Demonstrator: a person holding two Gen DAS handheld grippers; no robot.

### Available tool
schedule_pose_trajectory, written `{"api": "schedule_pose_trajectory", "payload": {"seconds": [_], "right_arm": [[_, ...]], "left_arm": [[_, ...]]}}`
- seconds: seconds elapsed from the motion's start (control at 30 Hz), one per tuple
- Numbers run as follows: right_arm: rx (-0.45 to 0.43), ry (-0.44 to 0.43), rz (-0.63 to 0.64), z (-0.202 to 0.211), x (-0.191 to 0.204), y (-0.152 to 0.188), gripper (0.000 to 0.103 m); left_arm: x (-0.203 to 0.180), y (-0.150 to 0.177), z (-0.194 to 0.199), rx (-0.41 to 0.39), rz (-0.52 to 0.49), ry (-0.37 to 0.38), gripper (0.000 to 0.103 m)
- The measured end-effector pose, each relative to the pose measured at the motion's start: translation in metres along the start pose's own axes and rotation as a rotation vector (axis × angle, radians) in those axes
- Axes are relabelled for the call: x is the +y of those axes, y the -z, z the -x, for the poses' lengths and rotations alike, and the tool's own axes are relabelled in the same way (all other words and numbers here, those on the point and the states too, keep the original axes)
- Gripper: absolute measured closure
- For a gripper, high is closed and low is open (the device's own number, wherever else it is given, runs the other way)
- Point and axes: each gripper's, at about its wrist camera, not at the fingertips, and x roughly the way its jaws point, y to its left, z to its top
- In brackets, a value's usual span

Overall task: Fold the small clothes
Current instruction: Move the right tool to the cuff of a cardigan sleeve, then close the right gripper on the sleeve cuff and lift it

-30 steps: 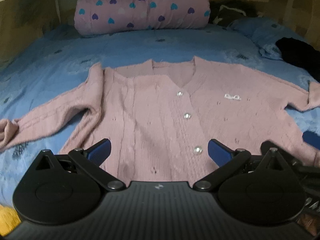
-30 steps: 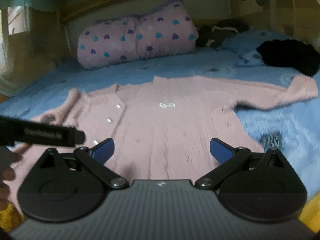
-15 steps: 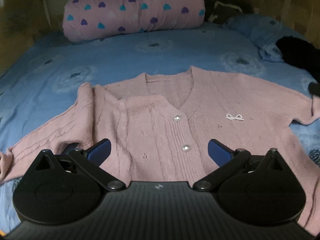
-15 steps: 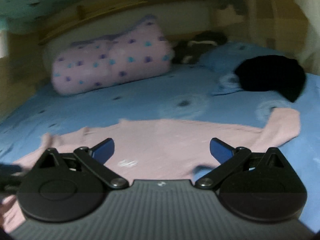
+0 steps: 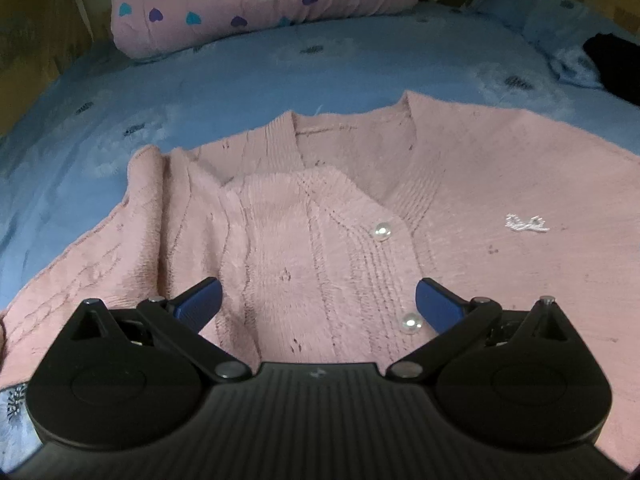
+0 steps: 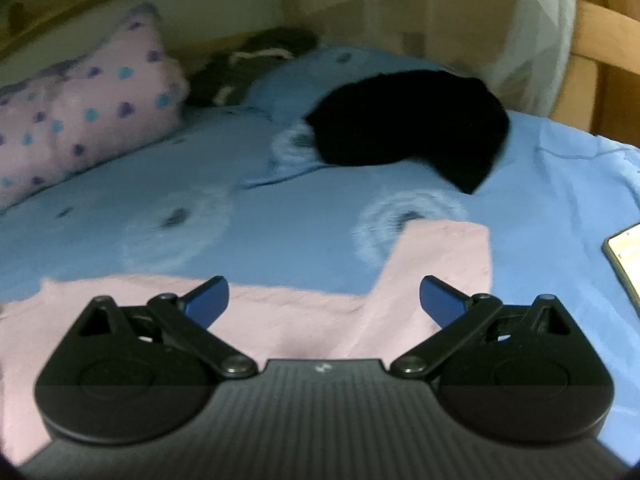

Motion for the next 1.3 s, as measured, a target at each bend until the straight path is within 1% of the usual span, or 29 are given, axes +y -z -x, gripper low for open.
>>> {"api": "schedule_pose_trajectory", "payload": {"seconds": [0.17, 0.3, 0.4, 0.47, 0.5, 0.6, 0.7, 0.77, 0.8, 0.9, 0.93, 0.97, 1.0, 1.03, 1.13, 1.3], "right_arm": [[0.057, 0.08, -0.045, -0.035, -0.021, -0.011, 0.0], [0.112, 0.091, -0.063, -0.06, -0.03, -0.014, 0.0], [0.147, 0.111, -0.083, -0.076, -0.037, -0.013, 0.0], [0.152, 0.139, -0.079, -0.081, -0.039, -0.01, 0.005], [0.145, 0.16, -0.066, -0.083, -0.04, -0.009, 0.005], [0.147, 0.203, -0.054, -0.085, -0.044, -0.009, 0.013], [0.153, 0.215, -0.061, -0.083, -0.048, -0.011, 0.021], [0.156, 0.228, -0.057, -0.082, -0.049, -0.013, 0.032], [0.159, 0.229, -0.053, -0.082, -0.05, -0.014, 0.033], [0.167, 0.217, -0.044, -0.081, -0.054, -0.016, 0.044], [0.168, 0.214, -0.047, -0.079, -0.055, -0.017, 0.052], [0.167, 0.21, -0.057, -0.077, -0.058, -0.018, 0.062], [0.166, 0.208, -0.073, -0.075, -0.06, -0.018, 0.068], [0.164, 0.201, -0.091, -0.074, -0.063, -0.018, 0.071], [0.143, 0.157, -0.136, -0.066, -0.071, -0.019, 0.074], [0.075, 0.046, -0.218, -0.041, -0.077, -0.024, 0.074]], "left_arm": [[-0.004, 0.002, -0.016, 0.011, -0.013, -0.004, 0.0], [-0.007, 0.002, -0.024, 0.015, -0.007, 0.004, 0.0], [-0.005, 0.003, -0.029, 0.029, 0.022, 0.019, 0.0], [-0.001, 0.005, -0.032, 0.032, 0.051, 0.034, 0.0], [0.0, 0.007, -0.033, 0.031, 0.061, 0.041, 0.0], [-0.002, 0.011, -0.033, 0.008, 0.045, 0.038, 0.0], [-0.006, 0.015, -0.032, -0.011, 0.034, 0.025, 0.0], [-0.006, 0.015, -0.032, -0.014, 0.037, 0.027, 0.0], [-0.005, 0.015, -0.033, -0.016, 0.039, 0.031, 0.0], [-0.004, 0.017, -0.032, -0.028, 0.041, 0.041, 0.0], [-0.004, 0.018, -0.031, -0.034, 0.037, 0.042, 0.0], [-0.004, 0.019, -0.031, -0.039, 0.034, 0.042, 0.0], [-0.004, 0.019, -0.031, -0.039, 0.032, 0.042, 0.0], [-0.004, 0.019, -0.03, -0.038, 0.03, 0.044, 0.0], [-0.002, 0.018, -0.03, -0.037, 0.021, 0.052, 0.0], [0.0, 0.013, -0.026, -0.037, -0.005, 0.059, 0.0]]}}
